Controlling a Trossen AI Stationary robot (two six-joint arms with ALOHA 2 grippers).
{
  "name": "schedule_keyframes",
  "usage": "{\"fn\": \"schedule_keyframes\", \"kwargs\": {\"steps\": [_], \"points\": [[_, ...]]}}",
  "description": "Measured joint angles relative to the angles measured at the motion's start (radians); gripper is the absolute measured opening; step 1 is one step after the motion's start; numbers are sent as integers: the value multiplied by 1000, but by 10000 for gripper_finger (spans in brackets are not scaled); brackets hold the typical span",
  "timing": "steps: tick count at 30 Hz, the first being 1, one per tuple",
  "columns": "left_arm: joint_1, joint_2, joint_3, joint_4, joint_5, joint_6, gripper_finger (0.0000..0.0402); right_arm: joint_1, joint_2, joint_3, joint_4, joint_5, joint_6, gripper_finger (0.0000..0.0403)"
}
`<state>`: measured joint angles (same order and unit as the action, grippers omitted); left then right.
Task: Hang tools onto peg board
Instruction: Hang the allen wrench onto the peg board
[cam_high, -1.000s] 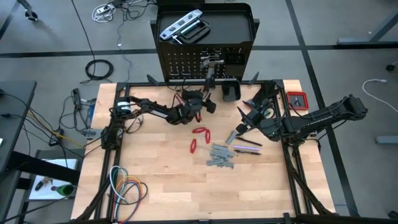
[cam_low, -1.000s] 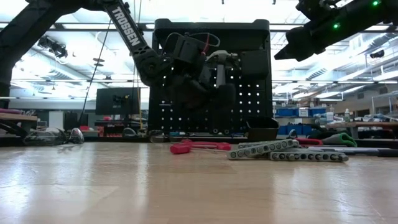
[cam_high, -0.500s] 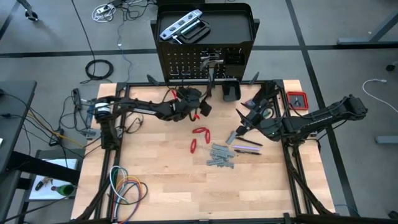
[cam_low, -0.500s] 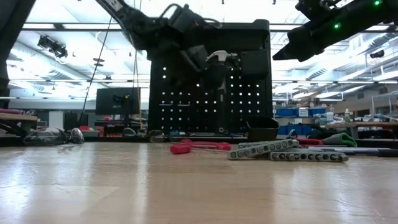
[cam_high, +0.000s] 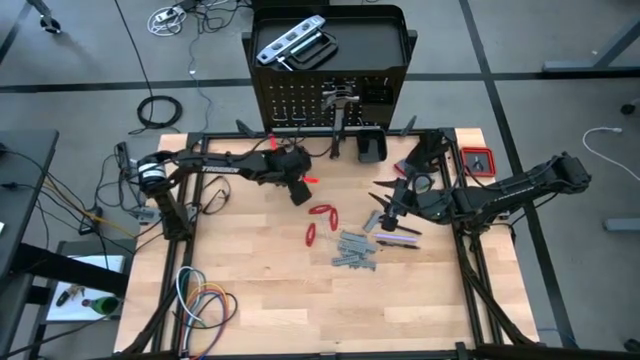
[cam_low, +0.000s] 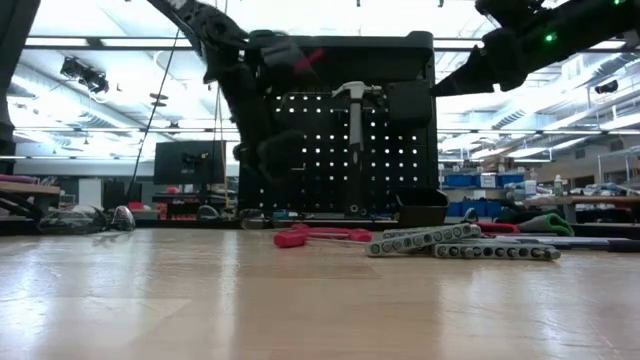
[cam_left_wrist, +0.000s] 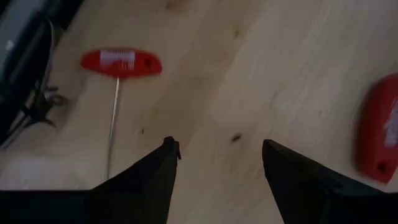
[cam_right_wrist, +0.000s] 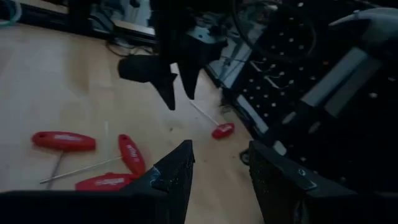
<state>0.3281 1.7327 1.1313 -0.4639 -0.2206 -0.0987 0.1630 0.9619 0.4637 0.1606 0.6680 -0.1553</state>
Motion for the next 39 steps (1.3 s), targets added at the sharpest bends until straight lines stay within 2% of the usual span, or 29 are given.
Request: {"fn": "schedule_keyframes", "kwargs": {"steps": [4,9,16,22,34,37,39], "points": [[67,2,1,-10,14,75,216,-16,0,0,-8,-12,6,162],[157,2,-7,0,119,176,206,-32,0,0,-23,-12,6,163],[252,2,-26,14,193,231,203,-35,0,0,-25,-17,6,160],[278,16,-26,92,200,241,203,-35,0,0,-17,-18,4,161],[292,176,-23,129,160,244,199,-36,0,0,-16,-17,-2,156],[293,184,-22,124,166,244,167,-36,0,0,-15,-17,-5,155],[292,185,-22,116,177,248,118,-36,0,0,-13,-17,-5,155]]}}
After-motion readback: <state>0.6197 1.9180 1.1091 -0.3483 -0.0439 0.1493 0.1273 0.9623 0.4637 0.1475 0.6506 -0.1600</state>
